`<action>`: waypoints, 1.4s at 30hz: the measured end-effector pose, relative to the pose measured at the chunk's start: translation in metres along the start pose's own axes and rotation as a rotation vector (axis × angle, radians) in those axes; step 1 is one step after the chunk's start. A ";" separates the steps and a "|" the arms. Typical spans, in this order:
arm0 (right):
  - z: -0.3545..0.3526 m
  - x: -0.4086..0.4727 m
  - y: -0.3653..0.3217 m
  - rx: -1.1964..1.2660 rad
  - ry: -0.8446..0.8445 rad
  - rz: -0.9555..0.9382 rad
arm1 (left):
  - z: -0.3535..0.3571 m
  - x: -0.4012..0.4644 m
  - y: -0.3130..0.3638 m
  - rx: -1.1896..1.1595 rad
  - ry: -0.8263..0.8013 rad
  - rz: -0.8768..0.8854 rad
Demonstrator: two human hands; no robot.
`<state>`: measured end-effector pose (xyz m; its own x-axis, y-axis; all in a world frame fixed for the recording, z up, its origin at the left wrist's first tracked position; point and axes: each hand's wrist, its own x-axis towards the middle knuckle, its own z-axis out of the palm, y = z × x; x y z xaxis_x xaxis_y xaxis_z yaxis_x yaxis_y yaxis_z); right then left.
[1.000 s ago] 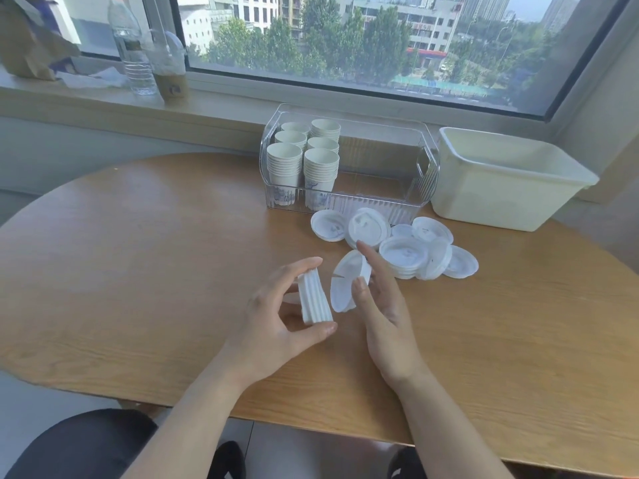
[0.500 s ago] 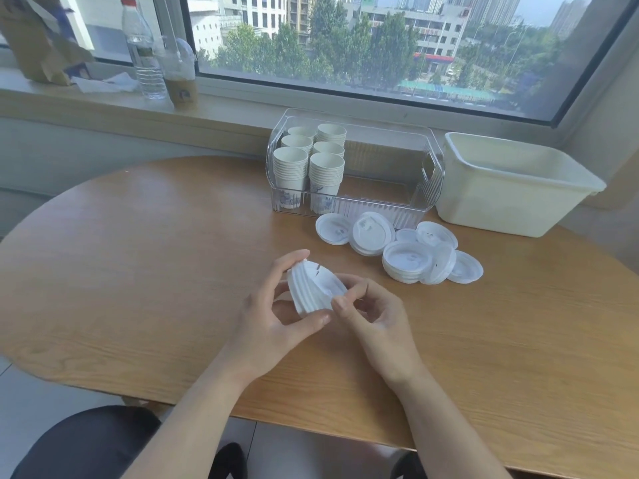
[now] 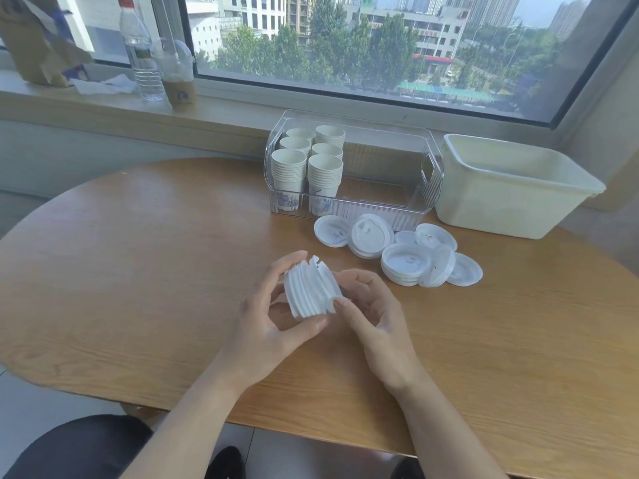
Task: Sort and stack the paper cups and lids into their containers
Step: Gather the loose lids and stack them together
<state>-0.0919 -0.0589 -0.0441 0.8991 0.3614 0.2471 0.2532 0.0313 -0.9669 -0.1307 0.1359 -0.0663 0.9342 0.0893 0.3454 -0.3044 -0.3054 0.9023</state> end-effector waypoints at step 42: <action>0.001 0.006 0.008 -0.229 -0.077 0.036 | 0.003 0.001 0.005 0.065 0.038 0.093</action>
<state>-0.0848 -0.0560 -0.0506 0.8814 0.4285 0.1989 0.3037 -0.1914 -0.9333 -0.1304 0.1316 -0.0624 0.8943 0.0932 0.4376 -0.3758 -0.3745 0.8477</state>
